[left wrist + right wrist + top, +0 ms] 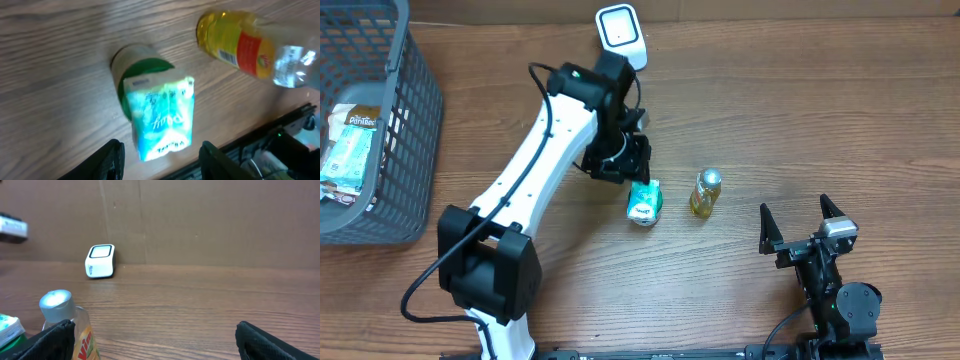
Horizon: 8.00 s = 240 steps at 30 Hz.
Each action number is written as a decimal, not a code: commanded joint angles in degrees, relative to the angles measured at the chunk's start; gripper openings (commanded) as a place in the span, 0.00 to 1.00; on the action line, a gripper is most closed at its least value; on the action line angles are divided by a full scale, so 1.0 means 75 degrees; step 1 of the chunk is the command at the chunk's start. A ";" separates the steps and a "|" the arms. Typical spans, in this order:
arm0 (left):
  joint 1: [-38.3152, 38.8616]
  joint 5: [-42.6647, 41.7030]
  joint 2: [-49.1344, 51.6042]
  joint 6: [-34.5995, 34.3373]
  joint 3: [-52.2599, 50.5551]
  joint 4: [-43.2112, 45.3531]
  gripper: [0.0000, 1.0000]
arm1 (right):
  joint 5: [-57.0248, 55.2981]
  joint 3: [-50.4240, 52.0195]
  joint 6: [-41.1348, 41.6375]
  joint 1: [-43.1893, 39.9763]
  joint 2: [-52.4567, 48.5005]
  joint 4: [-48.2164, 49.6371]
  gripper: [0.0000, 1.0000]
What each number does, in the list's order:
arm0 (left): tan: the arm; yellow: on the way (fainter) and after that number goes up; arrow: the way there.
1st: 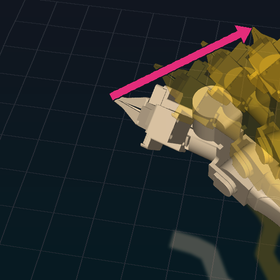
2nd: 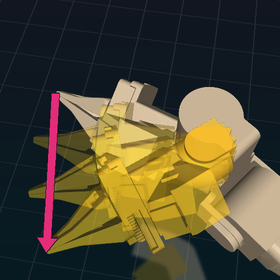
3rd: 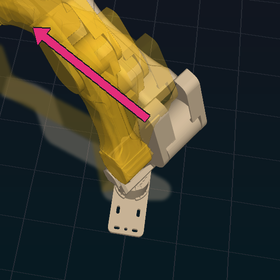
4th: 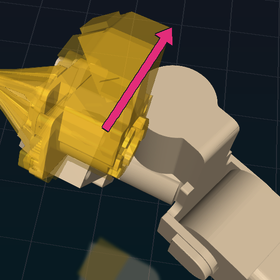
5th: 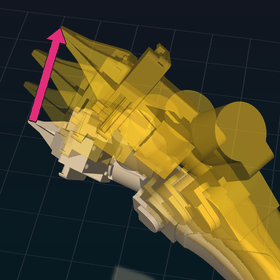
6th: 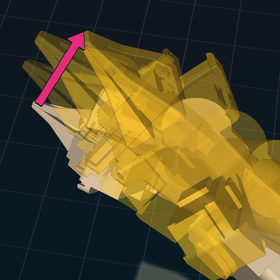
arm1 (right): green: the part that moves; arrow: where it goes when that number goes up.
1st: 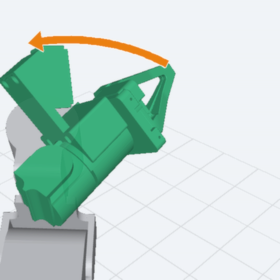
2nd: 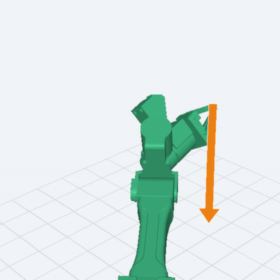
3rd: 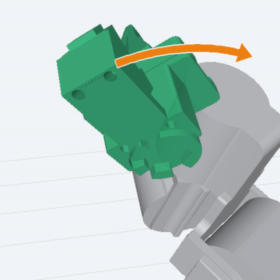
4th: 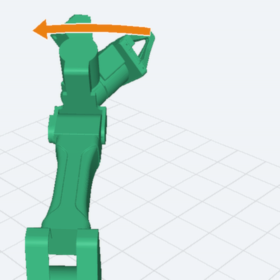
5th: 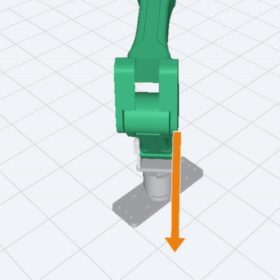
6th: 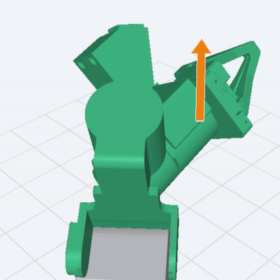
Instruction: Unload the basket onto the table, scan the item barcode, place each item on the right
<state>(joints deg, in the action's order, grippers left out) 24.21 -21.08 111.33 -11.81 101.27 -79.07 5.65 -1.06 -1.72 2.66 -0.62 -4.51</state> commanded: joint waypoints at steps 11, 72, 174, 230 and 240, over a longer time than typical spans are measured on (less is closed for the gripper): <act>0.0099 -0.0160 -0.0102 -0.0259 -0.1504 0.0743 0.51 | 0.0000 0.0082 -0.0035 -0.0015 0.0061 0.0032 1.00; 0.0012 0.3235 -0.0099 -0.1944 0.0082 -0.0560 0.04 | 0.0000 0.0082 -0.0035 -0.0015 0.0061 0.0035 1.00; 0.0574 0.3133 -0.0087 -0.2605 -0.3354 0.1824 0.07 | 0.0000 0.0082 -0.0035 -0.0015 0.0061 0.0032 1.00; -0.1142 0.0297 -0.0105 -0.0079 -0.4205 0.2961 0.04 | 0.0000 0.0082 -0.0035 -0.0015 0.0061 0.0032 1.00; -0.0376 0.4666 -0.0662 -0.2116 -0.2541 0.1204 0.04 | 0.0003 0.0082 -0.0035 -0.0015 0.0061 0.0032 1.00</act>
<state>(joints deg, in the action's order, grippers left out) 17.98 -3.44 109.16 -18.87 79.05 -67.61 5.69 -1.06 -1.72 2.66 -0.62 -4.51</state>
